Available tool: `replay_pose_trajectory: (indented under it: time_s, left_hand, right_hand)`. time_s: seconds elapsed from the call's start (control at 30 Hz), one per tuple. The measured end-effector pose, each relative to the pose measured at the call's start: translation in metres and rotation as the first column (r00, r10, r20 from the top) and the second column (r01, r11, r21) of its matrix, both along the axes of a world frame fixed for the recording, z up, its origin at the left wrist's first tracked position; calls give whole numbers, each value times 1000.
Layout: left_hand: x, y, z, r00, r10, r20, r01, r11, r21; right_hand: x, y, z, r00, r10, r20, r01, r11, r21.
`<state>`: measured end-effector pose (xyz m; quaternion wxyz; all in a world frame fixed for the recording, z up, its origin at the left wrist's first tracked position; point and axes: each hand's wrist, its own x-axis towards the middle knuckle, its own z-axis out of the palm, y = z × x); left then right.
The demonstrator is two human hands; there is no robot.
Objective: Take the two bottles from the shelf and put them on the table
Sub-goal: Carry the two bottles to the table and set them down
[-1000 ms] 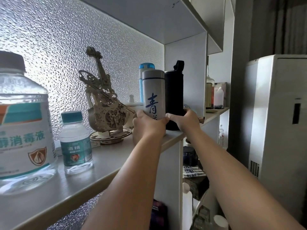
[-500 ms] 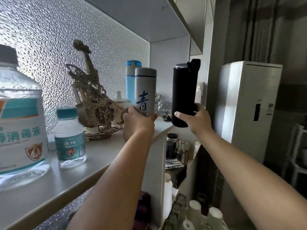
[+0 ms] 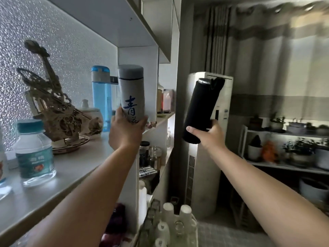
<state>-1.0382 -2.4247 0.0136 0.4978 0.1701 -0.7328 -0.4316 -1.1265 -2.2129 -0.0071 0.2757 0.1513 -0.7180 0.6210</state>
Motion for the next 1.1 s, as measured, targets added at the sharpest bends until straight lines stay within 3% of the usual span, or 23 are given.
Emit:
replay_pose_trajectory:
  time_s: [0.2, 0.5, 0.7, 1.1]
  left_hand:
    - [-8, 55, -15, 979, -196, 57, 193, 979, 60]
    - [-11, 148, -46, 920, -363, 148, 372, 928, -38]
    - [-2, 211, -75, 862, -456, 223, 465, 885, 14]
    - [47, 313, -134, 816, -494, 301, 499, 864, 65]
  right_hand:
    - [19, 46, -5, 992, -126, 31, 124, 991, 58]
    - [46, 126, -22, 949, -312, 42, 305, 945, 114]
    - [70, 180, -49, 916, -393, 81, 384, 917, 103]
    - [124, 276, -111, 856, -483, 187, 465, 876, 129]
